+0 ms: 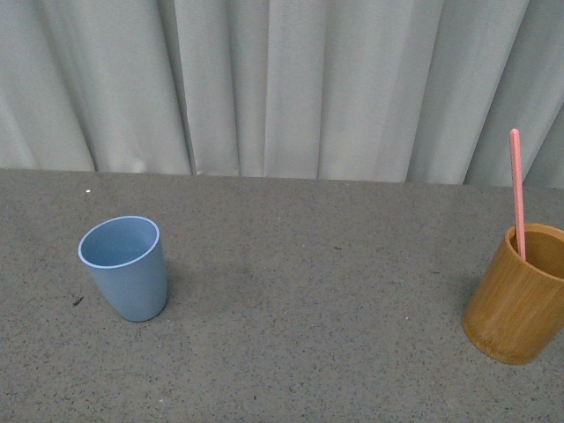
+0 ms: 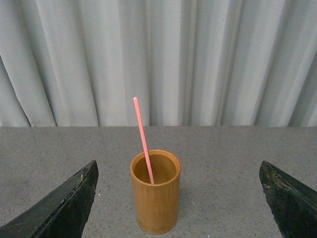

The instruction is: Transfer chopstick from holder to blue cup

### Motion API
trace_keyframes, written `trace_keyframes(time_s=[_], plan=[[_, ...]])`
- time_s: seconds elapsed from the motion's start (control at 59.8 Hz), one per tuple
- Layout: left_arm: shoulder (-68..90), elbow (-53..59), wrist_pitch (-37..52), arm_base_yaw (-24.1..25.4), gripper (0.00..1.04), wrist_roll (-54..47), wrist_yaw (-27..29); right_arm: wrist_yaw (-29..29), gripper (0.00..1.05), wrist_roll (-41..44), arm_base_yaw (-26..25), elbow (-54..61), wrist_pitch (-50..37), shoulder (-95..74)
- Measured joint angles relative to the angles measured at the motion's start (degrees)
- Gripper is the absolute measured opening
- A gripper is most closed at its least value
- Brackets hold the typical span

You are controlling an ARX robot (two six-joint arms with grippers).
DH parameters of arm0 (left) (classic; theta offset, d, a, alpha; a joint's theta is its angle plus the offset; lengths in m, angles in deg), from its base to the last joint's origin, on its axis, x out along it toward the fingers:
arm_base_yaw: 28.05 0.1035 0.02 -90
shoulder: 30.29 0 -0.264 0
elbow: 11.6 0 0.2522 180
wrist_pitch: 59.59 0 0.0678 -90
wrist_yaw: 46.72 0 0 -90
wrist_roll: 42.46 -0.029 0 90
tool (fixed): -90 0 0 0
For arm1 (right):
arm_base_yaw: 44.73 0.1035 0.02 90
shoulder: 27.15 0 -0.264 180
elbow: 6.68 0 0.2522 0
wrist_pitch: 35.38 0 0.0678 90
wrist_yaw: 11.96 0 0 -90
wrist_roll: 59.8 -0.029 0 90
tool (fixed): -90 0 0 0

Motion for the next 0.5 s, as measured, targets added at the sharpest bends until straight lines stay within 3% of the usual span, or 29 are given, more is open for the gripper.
trace_keyframes(time_s=[0.502], plan=[[0.00,0.00,0.00,0.00,0.98,0.00,0.00,0.00,0.95,0.00,0.00,0.00,0.00,0.00]])
